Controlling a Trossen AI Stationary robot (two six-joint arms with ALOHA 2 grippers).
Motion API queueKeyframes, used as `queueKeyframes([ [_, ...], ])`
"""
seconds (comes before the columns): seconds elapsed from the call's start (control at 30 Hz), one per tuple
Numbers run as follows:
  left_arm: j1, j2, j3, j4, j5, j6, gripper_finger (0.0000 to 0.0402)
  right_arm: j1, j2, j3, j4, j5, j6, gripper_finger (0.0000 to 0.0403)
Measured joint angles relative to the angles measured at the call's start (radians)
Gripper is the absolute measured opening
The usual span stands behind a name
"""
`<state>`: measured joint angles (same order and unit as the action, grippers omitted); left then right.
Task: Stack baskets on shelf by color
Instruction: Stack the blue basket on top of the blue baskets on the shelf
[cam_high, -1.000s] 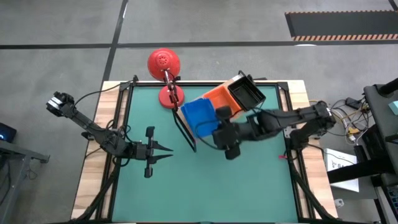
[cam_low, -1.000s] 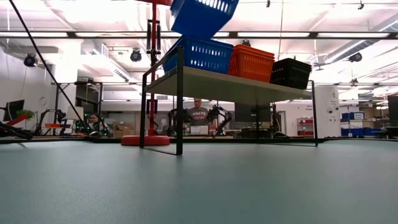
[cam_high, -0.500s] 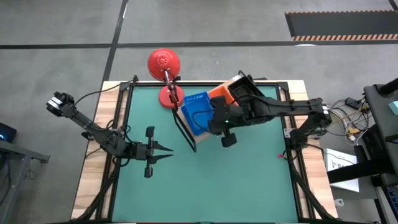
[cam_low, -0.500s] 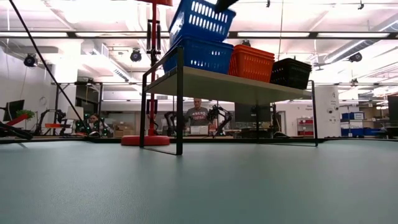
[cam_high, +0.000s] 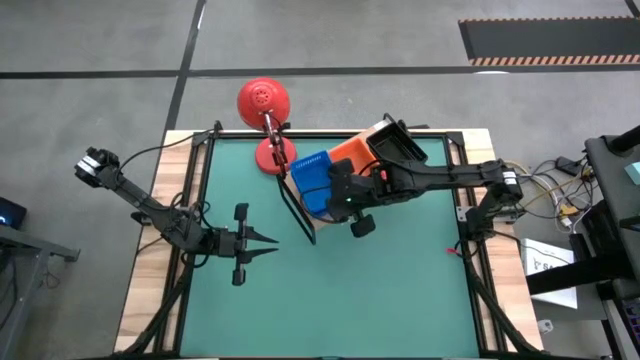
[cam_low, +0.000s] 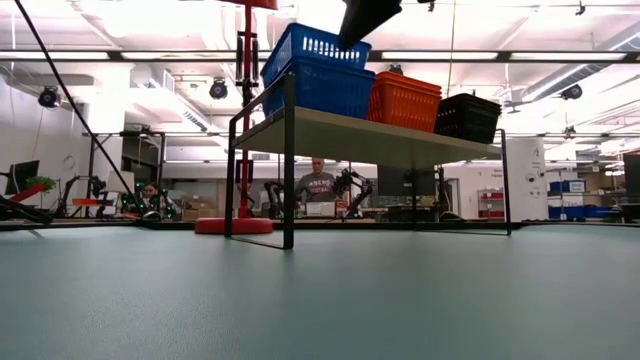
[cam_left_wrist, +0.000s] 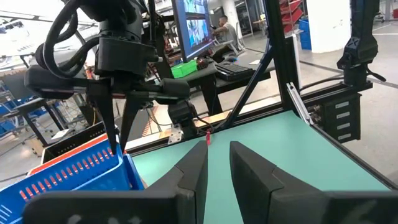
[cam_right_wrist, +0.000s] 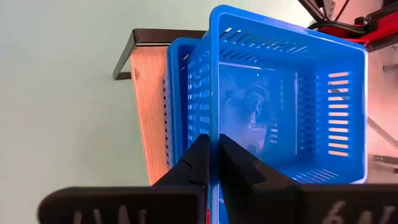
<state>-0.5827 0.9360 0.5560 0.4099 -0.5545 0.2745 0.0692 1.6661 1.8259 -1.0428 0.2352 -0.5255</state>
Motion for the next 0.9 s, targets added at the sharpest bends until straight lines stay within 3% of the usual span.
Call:
queueKeyframes([
  [0.47, 0.000, 0.000, 0.000, 0.000, 0.000, 0.000, 0.0051, 0.001, -0.001, 0.028, -0.002, 0.001, 0.029, 0.0098],
  [0.9, 0.000, 0.000, 0.000, 0.000, 0.000, 0.004, 0.0051, 0.002, 0.013, 0.064, 0.087, -0.008, 0.056, 0.0063],
])
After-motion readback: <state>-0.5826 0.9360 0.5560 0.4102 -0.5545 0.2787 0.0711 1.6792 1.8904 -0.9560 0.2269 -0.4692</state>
